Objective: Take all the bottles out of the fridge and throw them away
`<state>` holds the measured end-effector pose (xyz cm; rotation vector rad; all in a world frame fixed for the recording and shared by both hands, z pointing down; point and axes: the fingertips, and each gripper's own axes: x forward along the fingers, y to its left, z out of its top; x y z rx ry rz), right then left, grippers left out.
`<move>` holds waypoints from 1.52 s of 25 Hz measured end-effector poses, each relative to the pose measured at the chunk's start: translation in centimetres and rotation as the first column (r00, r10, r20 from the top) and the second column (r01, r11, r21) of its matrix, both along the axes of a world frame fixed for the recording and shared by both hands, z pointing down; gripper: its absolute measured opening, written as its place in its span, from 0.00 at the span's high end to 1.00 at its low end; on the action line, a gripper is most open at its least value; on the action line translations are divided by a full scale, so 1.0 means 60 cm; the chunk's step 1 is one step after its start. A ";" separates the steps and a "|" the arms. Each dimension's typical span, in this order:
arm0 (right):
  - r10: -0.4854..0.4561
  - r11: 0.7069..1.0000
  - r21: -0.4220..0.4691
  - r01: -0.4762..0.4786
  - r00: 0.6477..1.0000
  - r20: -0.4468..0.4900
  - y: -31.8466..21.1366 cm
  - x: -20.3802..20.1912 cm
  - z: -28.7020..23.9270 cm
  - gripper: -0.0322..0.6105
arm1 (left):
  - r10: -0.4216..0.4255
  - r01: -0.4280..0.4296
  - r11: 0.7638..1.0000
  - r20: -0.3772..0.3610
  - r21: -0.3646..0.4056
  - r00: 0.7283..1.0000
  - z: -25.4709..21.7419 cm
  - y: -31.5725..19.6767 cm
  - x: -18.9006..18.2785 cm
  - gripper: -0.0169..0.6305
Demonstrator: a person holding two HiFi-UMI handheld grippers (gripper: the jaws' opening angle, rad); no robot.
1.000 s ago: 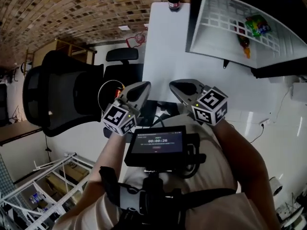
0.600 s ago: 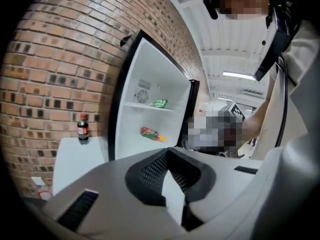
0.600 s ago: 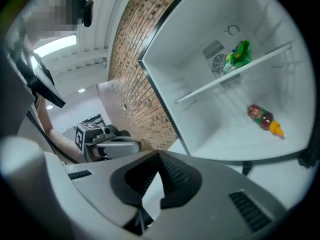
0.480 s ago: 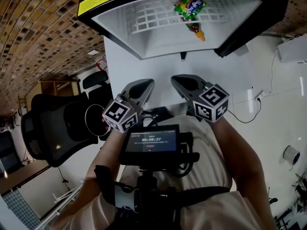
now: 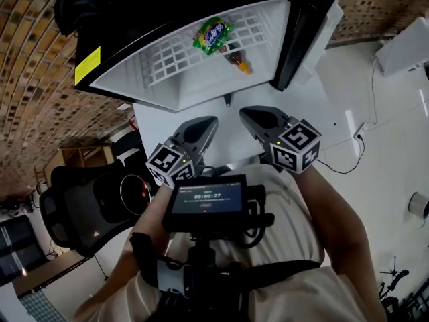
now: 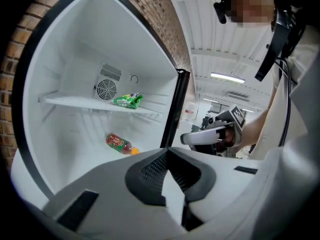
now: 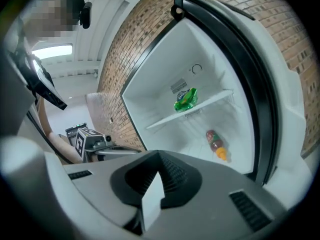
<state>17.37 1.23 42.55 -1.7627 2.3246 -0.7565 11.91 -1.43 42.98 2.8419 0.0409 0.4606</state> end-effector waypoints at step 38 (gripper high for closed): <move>0.065 0.998 -0.019 -0.065 0.997 0.029 0.039 0.017 0.027 0.95 | -0.152 0.159 0.986 0.151 -0.041 0.977 0.057 -0.026 0.034 0.95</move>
